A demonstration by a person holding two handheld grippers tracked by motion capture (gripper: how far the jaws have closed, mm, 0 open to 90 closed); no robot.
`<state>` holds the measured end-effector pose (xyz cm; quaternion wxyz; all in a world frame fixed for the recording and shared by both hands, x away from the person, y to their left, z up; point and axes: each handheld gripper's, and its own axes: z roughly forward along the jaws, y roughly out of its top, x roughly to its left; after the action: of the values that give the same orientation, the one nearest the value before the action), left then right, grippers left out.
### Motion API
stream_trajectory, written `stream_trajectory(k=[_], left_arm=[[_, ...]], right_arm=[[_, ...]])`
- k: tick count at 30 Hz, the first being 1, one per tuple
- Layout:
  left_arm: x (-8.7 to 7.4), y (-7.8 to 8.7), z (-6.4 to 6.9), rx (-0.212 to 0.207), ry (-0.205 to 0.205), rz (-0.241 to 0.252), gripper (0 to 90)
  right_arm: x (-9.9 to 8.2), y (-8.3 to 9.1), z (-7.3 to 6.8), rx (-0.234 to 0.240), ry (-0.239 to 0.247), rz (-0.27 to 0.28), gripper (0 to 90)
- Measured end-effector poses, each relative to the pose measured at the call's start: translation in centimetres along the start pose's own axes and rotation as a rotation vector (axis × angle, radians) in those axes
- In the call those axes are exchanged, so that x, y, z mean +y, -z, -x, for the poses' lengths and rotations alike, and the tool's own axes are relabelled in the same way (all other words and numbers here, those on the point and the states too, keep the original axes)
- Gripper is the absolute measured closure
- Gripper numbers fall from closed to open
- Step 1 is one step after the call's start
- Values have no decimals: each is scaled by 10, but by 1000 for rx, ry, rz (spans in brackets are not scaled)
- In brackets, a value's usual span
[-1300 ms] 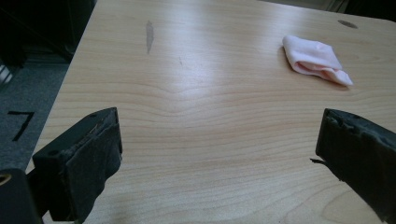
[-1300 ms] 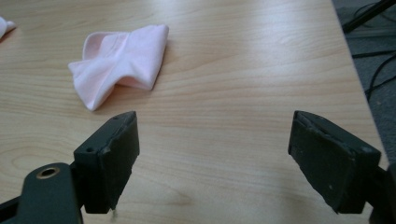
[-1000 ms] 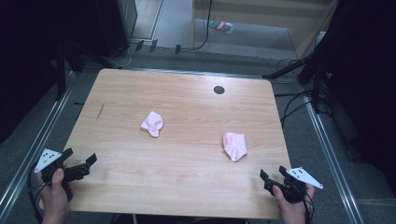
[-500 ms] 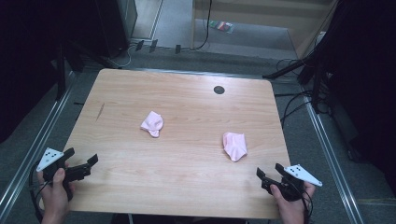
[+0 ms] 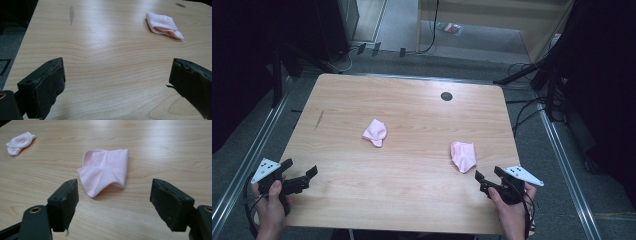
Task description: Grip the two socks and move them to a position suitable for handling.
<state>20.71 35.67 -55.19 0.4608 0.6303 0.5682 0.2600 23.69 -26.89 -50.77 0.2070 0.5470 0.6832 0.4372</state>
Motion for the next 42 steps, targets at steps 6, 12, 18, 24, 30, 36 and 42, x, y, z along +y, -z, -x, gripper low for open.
stream_trajectory(k=[6,12,18,24,30,36,42], left_arm=[[0,0,0,-4,5,6,5],[0,0,0,-4,-2,-1,5],[0,0,1,-1,-5,-4,5],[0,-1,0,-3,2,-4,5],[0,-1,0,-5,1,-3,5],[0,-1,0,-7,-2,-7,5],[0,-1,0,-6,-1,-8,5]], right_arm=[[13,-12,-13,-15,9,3,293],[22,-23,-18,-17,13,-13,296],[25,-35,-26,-17,37,-21,314],[27,-57,-34,-17,49,-54,342],[27,-74,-34,-50,61,-81,353],[27,-93,-27,-104,63,-104,353],[23,-104,-22,-114,45,-136,338]])
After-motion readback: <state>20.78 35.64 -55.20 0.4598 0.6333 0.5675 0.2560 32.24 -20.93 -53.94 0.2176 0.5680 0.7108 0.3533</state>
